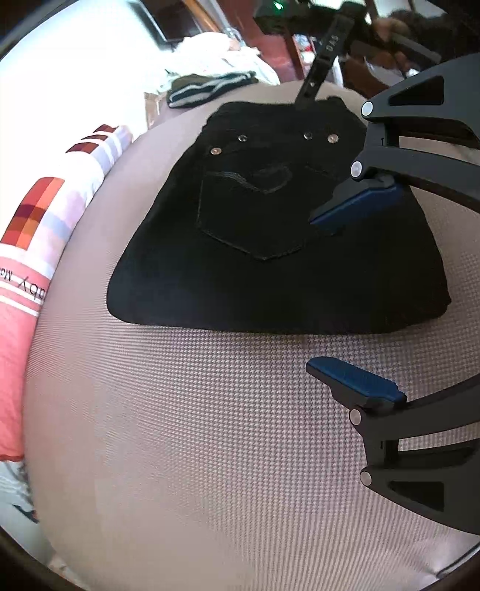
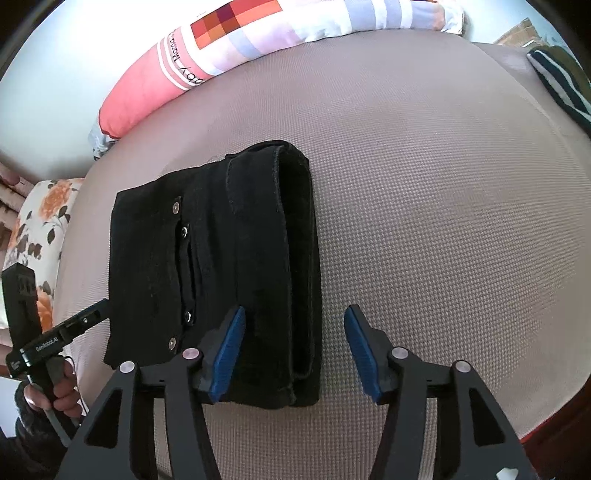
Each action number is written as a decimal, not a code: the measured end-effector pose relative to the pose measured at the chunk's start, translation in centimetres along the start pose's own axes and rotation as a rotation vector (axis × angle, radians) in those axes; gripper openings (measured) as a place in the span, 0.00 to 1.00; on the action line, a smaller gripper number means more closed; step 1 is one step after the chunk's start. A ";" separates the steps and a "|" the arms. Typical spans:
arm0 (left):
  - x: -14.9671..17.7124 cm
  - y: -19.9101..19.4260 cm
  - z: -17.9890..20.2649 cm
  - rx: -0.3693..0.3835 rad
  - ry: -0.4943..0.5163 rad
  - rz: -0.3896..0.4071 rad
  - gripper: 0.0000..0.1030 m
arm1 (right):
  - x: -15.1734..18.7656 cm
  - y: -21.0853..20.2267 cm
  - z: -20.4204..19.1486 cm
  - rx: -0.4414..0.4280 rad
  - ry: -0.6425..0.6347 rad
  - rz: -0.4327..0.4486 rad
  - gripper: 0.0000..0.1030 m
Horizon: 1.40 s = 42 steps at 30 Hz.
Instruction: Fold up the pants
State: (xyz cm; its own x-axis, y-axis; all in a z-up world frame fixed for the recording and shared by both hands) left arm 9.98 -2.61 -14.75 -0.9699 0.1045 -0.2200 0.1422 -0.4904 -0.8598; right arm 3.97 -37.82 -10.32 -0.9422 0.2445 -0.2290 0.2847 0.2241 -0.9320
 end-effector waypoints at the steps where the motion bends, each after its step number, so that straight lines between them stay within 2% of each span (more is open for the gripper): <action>1: 0.0 0.0 -0.2 0.019 -0.012 -0.009 0.70 | -0.2 0.1 0.2 -0.011 0.001 -0.001 0.52; 12: -0.9 0.6 -0.8 0.156 -0.087 -0.068 0.70 | -1.0 2.0 3.1 -0.284 0.065 -0.078 0.52; 21: -1.9 1.6 -0.7 0.228 -0.102 -0.098 0.70 | -1.7 3.2 3.7 -0.411 0.032 -0.103 0.56; 26: -2.5 2.0 -0.7 0.260 -0.105 -0.104 0.70 | -2.0 3.8 4.0 -0.501 0.047 -0.145 0.47; 34: -4.4 3.4 1.0 0.274 -0.069 -0.112 0.70 | -2.5 4.3 3.9 -0.562 0.022 -0.175 0.45; 36: -4.0 3.1 0.5 0.282 -0.065 -0.111 0.70 | -2.6 4.5 3.8 -0.582 0.028 -0.181 0.43; 42: -4.8 3.7 1.3 0.291 -0.039 -0.069 0.70 | -2.9 4.7 3.8 -0.612 0.040 -0.157 0.42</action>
State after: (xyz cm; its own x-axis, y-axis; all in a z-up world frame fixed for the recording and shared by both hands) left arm 14.91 -6.04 -16.34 -0.9829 0.1156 -0.1434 0.0188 -0.7115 -0.7025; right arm 7.37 -41.03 -15.06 -0.9770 0.1970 -0.0810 0.2040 0.7560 -0.6220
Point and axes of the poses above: each gripper's, at about its wrist camera, not at the fingertips, and y roughly the way its jaws point, z to its right, x to its underside, the point moved 5 cm from there along y, roughly the way its jaws point, and after that the axes turned 3 degrees about -z, right-handed, at the moved point
